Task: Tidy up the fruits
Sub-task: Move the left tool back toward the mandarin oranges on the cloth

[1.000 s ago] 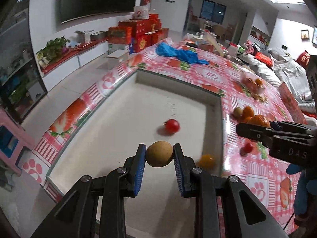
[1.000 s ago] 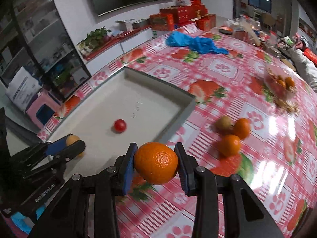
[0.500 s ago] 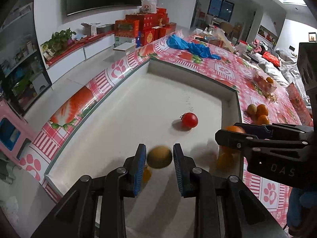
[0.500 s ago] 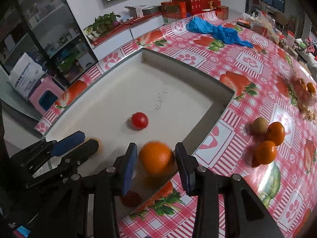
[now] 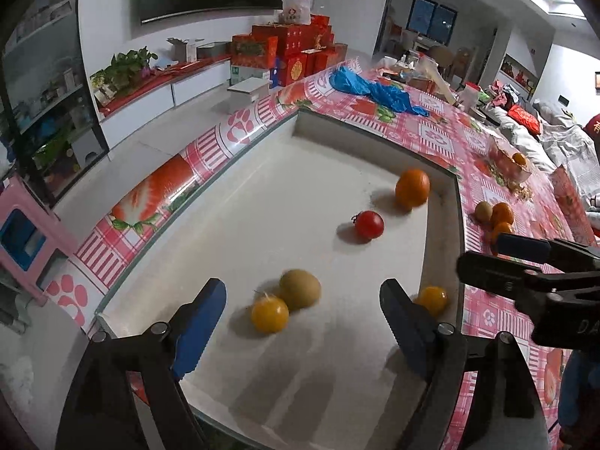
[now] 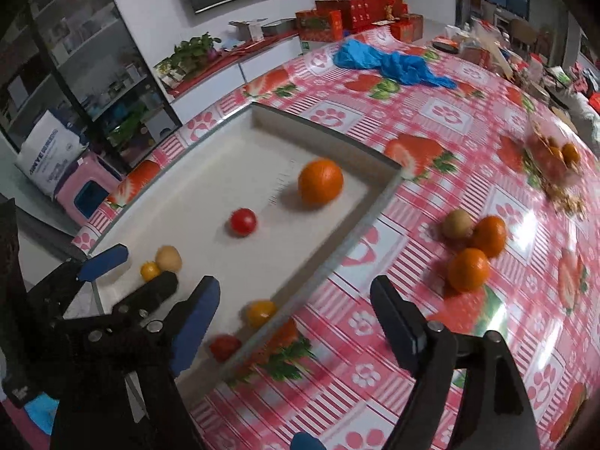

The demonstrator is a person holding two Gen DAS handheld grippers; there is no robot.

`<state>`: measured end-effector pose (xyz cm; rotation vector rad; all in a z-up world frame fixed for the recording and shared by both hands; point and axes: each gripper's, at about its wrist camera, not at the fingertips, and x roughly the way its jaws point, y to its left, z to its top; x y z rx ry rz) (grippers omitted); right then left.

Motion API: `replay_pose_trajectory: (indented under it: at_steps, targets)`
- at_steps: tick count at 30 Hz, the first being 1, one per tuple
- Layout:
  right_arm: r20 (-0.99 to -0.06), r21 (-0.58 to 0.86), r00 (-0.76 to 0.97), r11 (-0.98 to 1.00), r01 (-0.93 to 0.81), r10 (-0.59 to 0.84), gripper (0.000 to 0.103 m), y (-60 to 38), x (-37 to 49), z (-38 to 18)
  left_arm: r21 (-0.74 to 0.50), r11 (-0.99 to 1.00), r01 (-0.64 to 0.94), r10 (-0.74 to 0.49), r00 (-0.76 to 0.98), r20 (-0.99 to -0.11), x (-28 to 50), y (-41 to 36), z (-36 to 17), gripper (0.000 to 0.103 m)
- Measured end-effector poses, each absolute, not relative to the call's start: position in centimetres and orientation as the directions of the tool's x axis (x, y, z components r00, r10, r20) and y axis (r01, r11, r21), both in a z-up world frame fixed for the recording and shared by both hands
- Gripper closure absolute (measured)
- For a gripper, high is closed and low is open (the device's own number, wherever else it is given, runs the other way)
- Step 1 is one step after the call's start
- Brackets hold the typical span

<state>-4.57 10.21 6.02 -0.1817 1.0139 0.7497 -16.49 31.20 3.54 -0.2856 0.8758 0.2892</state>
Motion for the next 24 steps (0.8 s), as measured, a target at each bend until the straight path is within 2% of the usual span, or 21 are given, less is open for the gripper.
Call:
replay_pose_trajectory:
  at_steps: [5, 24]
  targets:
    - [-0.818, 0.226, 0.319, 0.778, -0.586, 0.478, 0.000, 7.6, -3.6, 5.8, -0.117, 0.925, -0.361, 0.136, 0.604, -0.785, -16.8, 30.5, 3.8, 0.018]
    - [-0.823, 0.286, 0.345, 0.853, -0.436, 0.452, 0.000, -1.8, -1.3, 3.8, -0.040, 0.966, -0.257, 0.127, 0.600, -0.790, -15.4, 24.8, 6.5, 0.018]
